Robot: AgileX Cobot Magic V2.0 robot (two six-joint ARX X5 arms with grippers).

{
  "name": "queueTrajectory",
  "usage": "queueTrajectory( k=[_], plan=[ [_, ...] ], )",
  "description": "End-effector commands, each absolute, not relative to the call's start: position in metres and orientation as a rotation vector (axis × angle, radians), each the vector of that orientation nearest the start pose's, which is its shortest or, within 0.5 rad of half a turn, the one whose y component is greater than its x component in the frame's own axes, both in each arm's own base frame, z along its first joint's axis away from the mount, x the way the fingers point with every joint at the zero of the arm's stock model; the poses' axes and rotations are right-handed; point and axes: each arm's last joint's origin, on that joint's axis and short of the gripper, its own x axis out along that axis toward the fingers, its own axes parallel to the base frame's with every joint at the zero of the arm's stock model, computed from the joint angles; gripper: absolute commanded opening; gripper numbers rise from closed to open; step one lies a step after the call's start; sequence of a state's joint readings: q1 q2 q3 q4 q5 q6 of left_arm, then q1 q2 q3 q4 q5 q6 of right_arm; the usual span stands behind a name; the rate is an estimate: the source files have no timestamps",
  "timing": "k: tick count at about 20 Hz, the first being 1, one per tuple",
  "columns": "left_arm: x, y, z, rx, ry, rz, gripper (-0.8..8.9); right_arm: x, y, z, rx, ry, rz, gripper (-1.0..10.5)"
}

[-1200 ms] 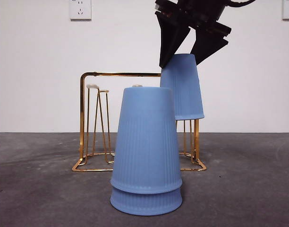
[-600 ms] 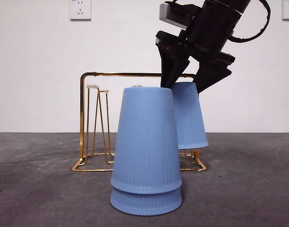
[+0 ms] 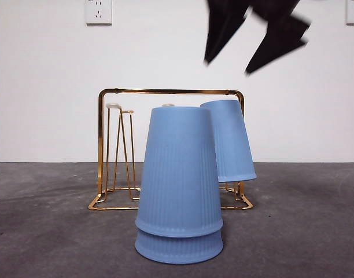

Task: Pick the top cup and place it on cupholder, pick up the mid cup and place it on cupholder, last pick the bottom cup and place it on cupholder.

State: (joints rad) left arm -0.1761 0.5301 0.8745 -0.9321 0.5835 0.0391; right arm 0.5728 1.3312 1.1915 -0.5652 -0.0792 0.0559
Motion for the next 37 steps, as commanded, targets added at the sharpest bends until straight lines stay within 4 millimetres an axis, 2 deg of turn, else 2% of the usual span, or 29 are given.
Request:
queueTrajectory(
  k=[1,4,6,11,16,21,25,31,36,37],
  plan=[
    [0.078,-0.032,0.334,-0.11,0.532,-0.772,4.68,0.214,0.146,0.343,-0.125,0.676,0.627,4.4],
    [0.089,-0.04,0.338,-0.125,0.511,-0.82,4.67,0.183,0.128,0.361,-0.129,0.652,0.655,4.4],
    [0.098,-0.048,0.341,-0.121,0.506,-0.864,4.67,0.166,0.118,0.362,-0.119,0.641,0.675,4.4],
    [0.122,-0.08,0.348,-0.058,0.547,-0.907,4.67,0.129,0.092,0.342,-0.05,0.634,0.662,4.4],
    [0.143,-0.137,0.337,0.063,0.606,-0.961,4.67,0.102,0.074,0.325,-0.007,0.657,0.659,4.4],
    [0.154,-0.189,0.312,0.179,0.62,-0.959,4.67,0.09,0.066,0.328,0.006,0.636,0.657,4.4],
    [0.161,-0.215,0.289,0.26,0.665,-0.94,4.67,0.088,0.065,0.327,0.005,0.642,0.656,4.4],
    [0.169,-0.234,0.263,0.309,0.73,-0.924,4.67,0.088,0.065,0.327,0.003,0.645,0.657,4.4],
    [0.174,-0.242,0.25,0.325,0.764,-0.92,4.59,0.088,0.064,0.326,0.001,0.652,0.656,4.4],
    [0.174,-0.242,0.25,0.325,0.763,-0.921,4.3,0.088,0.064,0.326,0.0,0.652,0.656,4.4]
  ],
)
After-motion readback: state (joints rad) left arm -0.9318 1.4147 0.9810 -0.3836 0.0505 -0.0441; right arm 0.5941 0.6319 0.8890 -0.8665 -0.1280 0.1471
